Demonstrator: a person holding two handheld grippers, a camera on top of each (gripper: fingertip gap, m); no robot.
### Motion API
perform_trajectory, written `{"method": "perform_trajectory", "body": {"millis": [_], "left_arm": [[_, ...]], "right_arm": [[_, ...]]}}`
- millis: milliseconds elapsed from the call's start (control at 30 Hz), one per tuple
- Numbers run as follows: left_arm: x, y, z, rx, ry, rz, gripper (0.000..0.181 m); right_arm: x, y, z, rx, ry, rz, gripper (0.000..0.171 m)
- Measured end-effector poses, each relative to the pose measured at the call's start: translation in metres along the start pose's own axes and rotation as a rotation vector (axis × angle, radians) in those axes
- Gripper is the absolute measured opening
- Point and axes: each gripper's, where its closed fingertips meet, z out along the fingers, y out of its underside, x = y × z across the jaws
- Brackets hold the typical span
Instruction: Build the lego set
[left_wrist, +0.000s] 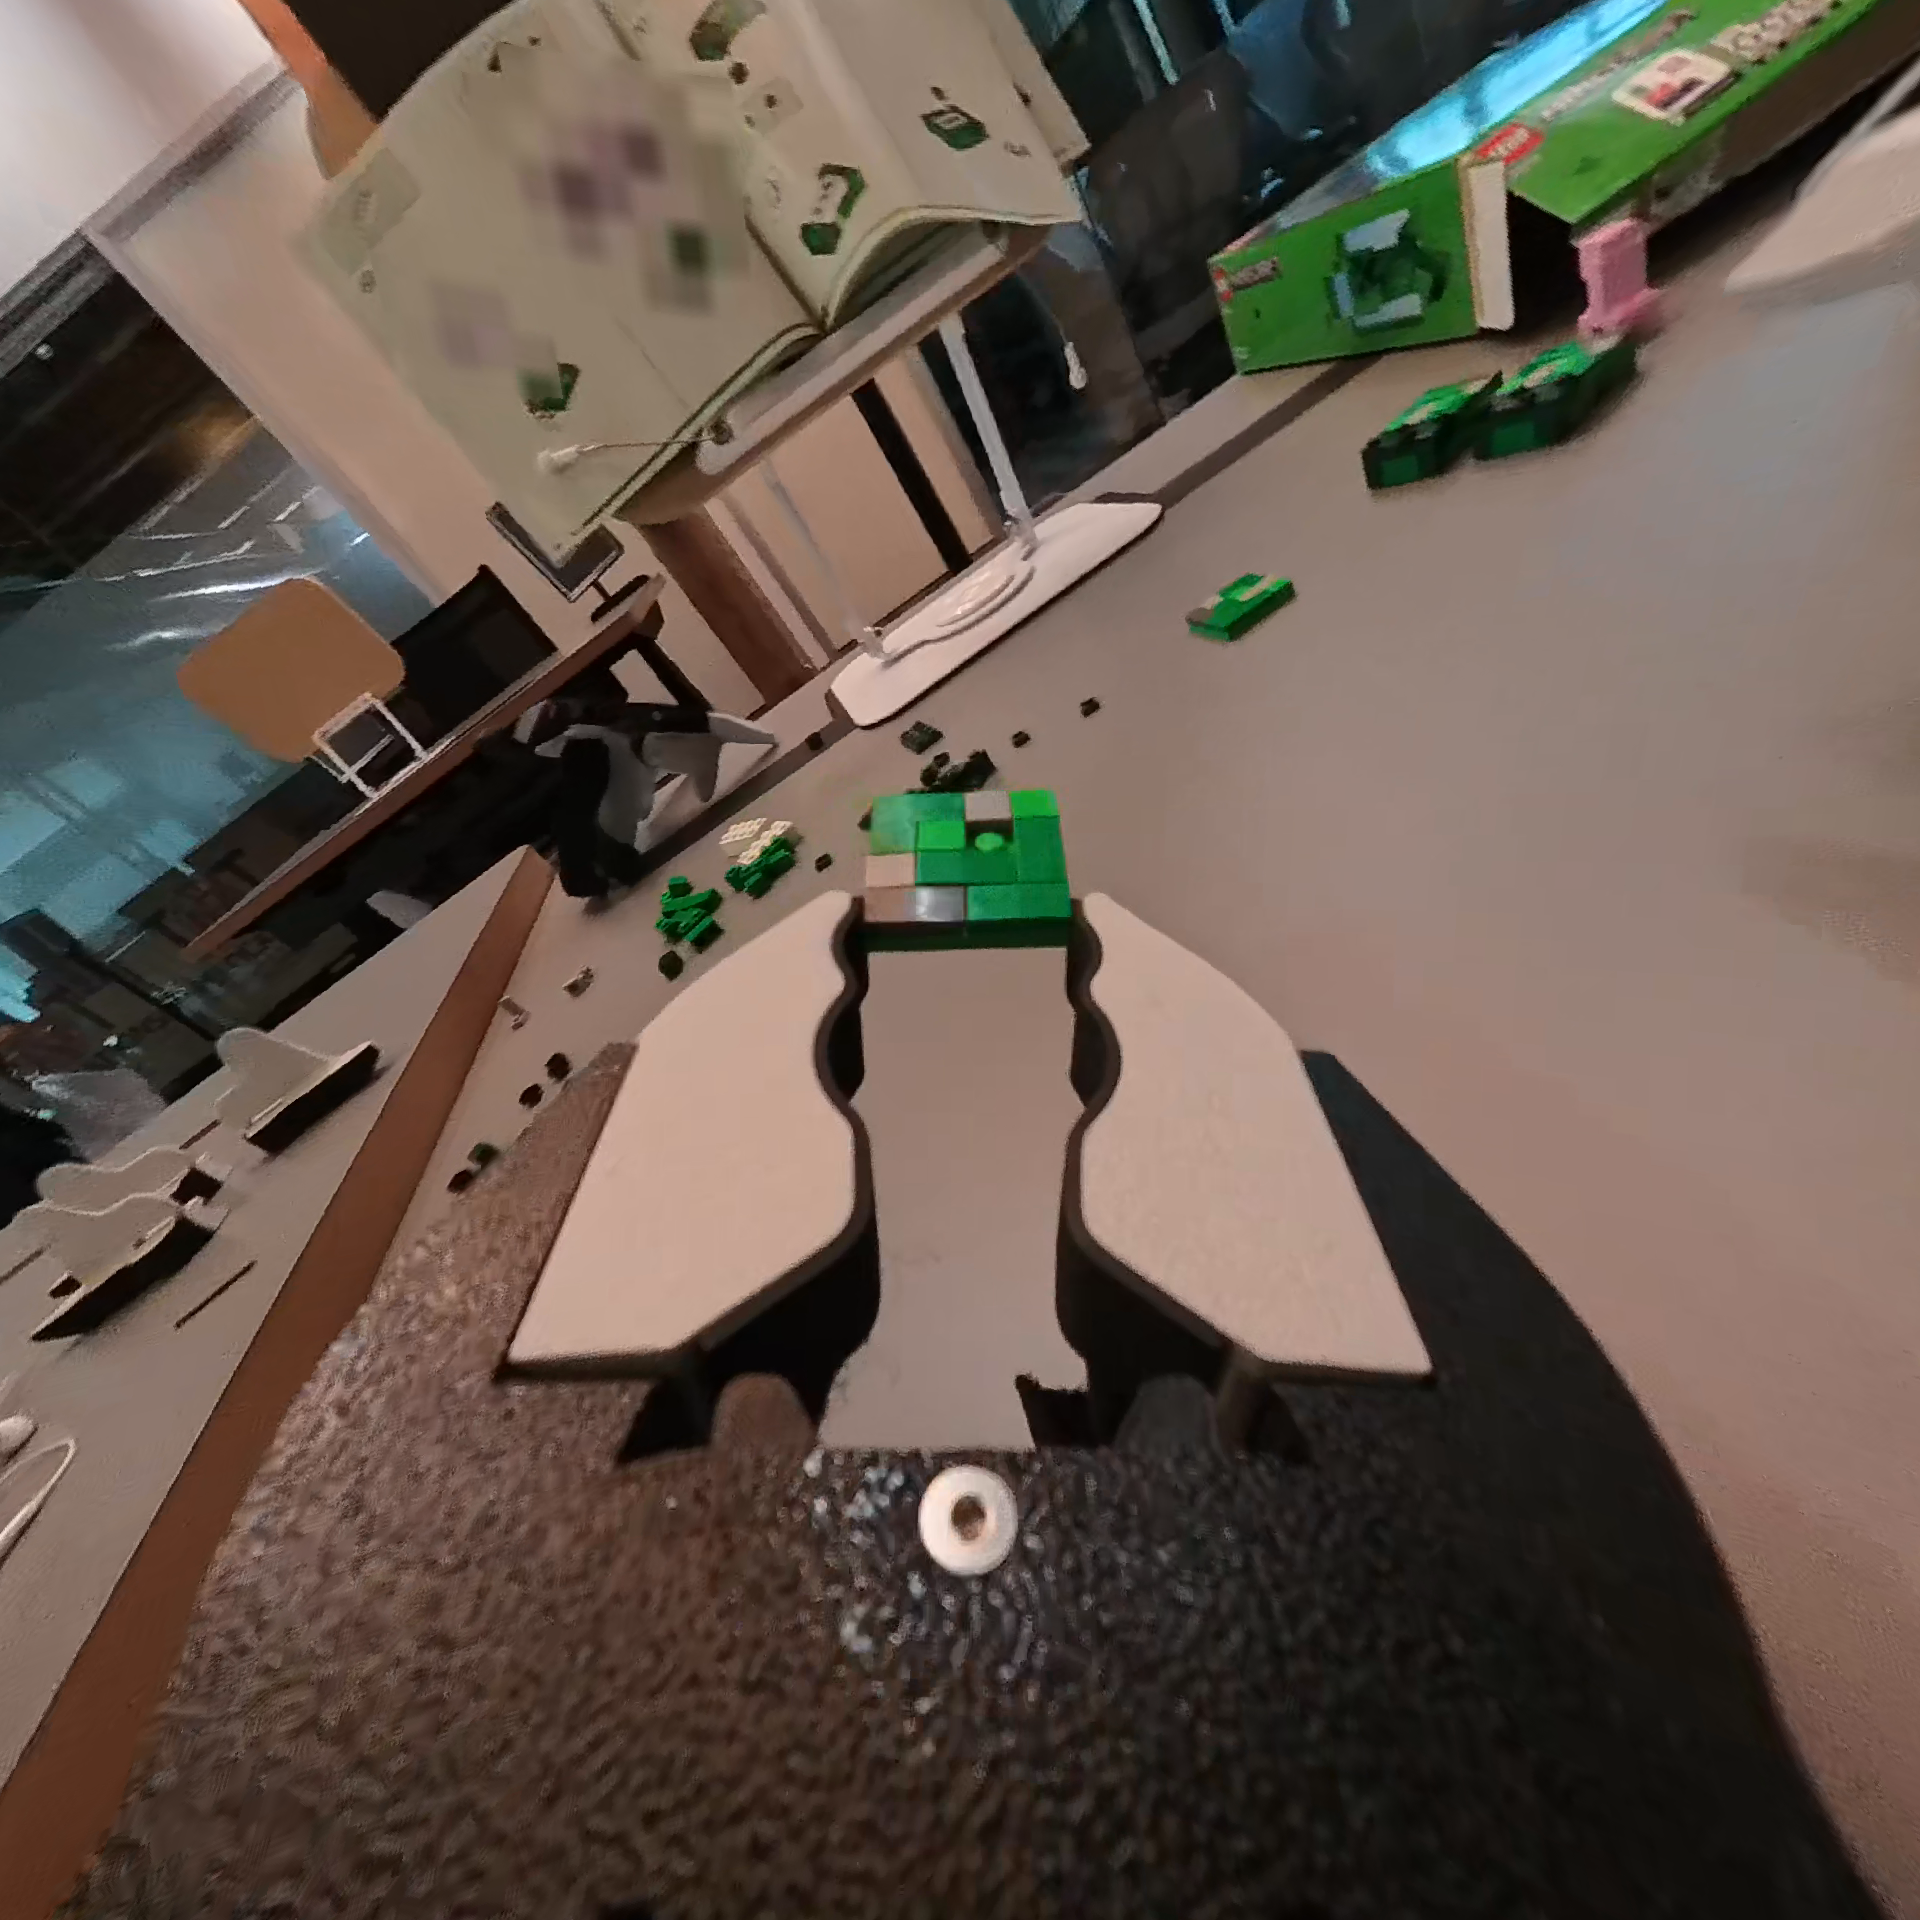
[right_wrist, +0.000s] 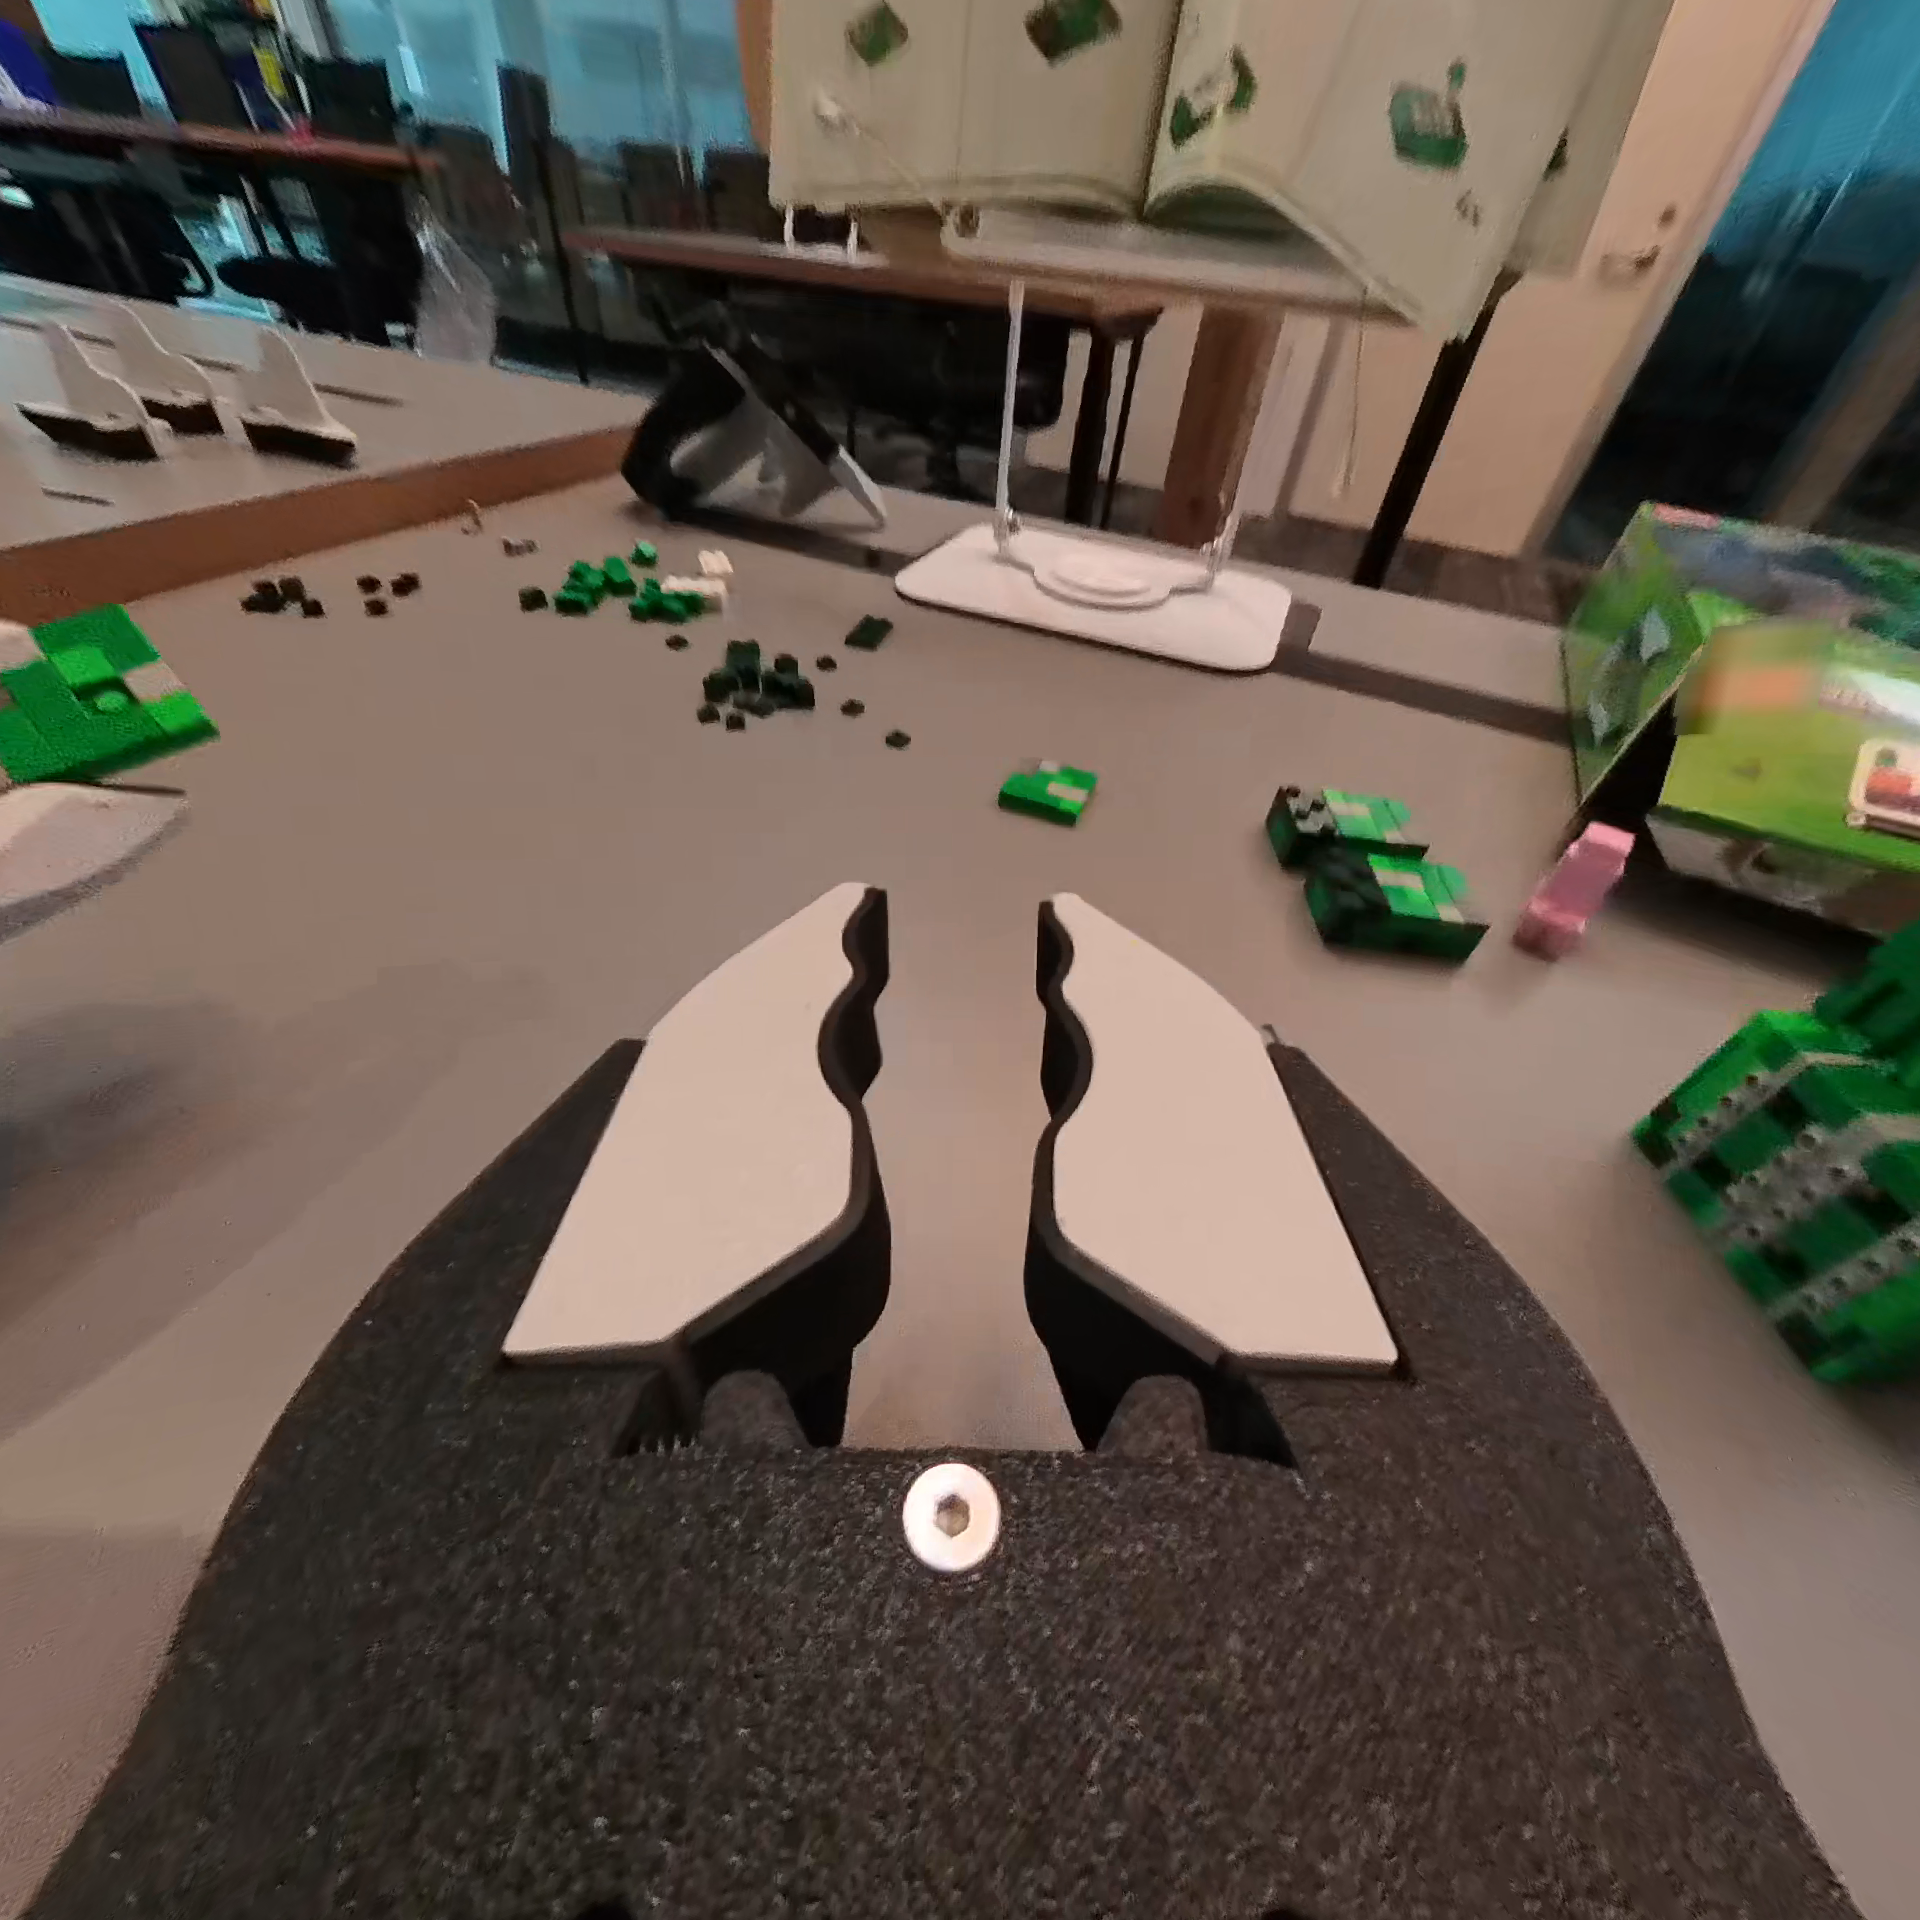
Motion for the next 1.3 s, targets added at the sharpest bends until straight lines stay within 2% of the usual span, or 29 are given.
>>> {"method": "perform_trajectory", "body": {"millis": [133, 300, 400, 533, 733, 833, 1033, 1133, 1233, 1300], "left_arm": [[-0.002, -0.006, -0.002, 0.049, 0.006, -0.035, 0.036], [-0.007, -0.013, -0.008, 0.114, 0.022, -0.114, 0.036], [0.005, -0.016, -0.009, 0.123, 0.082, -0.083, 0.036], [0.021, -0.013, 0.0, 0.079, 0.141, -0.012, 0.036], [0.032, -0.025, 0.027, 0.1, 0.198, 0.035, 0.036], [0.026, -0.05, 0.055, 0.179, 0.199, 0.022, 0.036], [0.007, -0.084, 0.129, 0.316, 0.203, 0.012, 0.036], [-0.009, -0.079, 0.156, 0.33, 0.173, -0.079, 0.036], [-0.029, -0.058, 0.168, 0.304, 0.117, -0.142, 0.036], [-0.032, -0.045, 0.172, 0.271, 0.152, -0.194, 0.036]], "right_arm": [[0.015, -0.011, -0.005, 0.11, 0.036, 0.127, 0.024], [0.031, -0.028, -0.032, 0.337, 0.067, 0.249, 0.021], [0.037, -0.027, -0.036, 0.364, 0.024, 0.351, 0.027], [0.042, -0.025, -0.035, 0.366, -0.024, 0.438, 0.028], [0.053, -0.029, -0.037, 0.392, -0.072, 0.446, 0.028], [0.071, -0.038, -0.021, 0.371, -0.074, 0.344, 0.025], [0.082, -0.067, 0.049, 0.359, -0.192, 0.288, 0.024], [0.078, -0.074, 0.079, 0.387, -0.204, 0.197, 0.023], [0.077, -0.079, 0.095, 0.44, -0.175, 0.125, 0.019], [0.074, -0.082, 0.101, 0.486, -0.169, 0.122, 0.015]]}}
